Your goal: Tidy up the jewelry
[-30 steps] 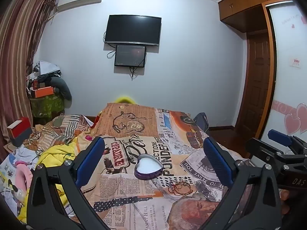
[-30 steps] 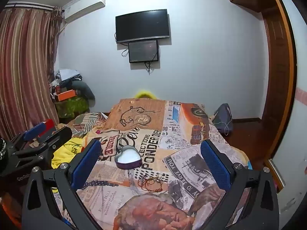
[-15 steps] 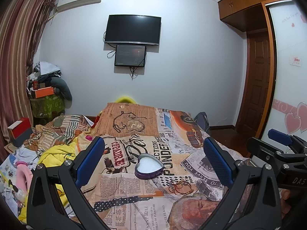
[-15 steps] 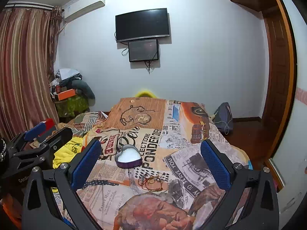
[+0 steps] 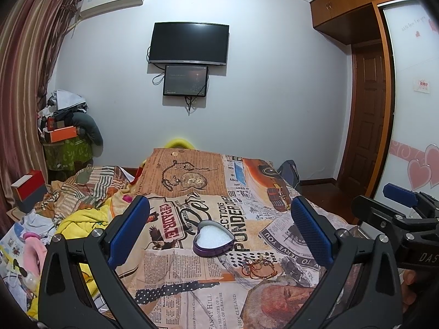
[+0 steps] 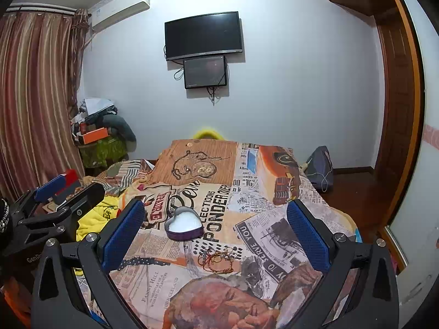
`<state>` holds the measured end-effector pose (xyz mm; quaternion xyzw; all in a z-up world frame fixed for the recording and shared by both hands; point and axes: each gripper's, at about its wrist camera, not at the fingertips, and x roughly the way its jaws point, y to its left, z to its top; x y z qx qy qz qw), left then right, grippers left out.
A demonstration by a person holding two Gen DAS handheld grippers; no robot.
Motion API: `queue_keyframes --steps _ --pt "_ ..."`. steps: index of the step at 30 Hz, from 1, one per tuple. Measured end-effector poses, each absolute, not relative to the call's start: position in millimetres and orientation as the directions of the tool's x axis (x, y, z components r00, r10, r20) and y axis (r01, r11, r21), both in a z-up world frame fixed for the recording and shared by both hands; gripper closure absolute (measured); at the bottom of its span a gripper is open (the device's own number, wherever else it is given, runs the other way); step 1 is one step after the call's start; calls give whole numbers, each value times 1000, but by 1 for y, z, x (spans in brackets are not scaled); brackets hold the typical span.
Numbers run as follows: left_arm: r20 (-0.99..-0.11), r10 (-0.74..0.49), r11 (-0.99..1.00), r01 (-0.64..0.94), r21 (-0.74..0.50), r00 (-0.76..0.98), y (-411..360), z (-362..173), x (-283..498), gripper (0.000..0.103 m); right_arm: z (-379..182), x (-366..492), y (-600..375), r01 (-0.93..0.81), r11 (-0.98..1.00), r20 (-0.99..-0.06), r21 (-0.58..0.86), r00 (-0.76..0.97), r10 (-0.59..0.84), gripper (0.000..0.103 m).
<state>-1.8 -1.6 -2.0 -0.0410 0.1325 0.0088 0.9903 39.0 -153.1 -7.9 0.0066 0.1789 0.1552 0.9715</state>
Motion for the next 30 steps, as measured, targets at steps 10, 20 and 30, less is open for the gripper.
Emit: queue_keyframes --steps 10,20,30 --pt "-265 14 997 -35 -74 964 -2 -2 -2 0 -8 39 -153 -299 952 -345 68 888 304 0" --pt "-268 12 997 -34 -76 963 -2 -1 0 0 -9 39 -153 -301 951 -347 69 887 305 0" --pt "-269 15 996 -37 -76 963 -2 -2 1 0 -8 39 -153 -299 952 -348 70 887 304 0"
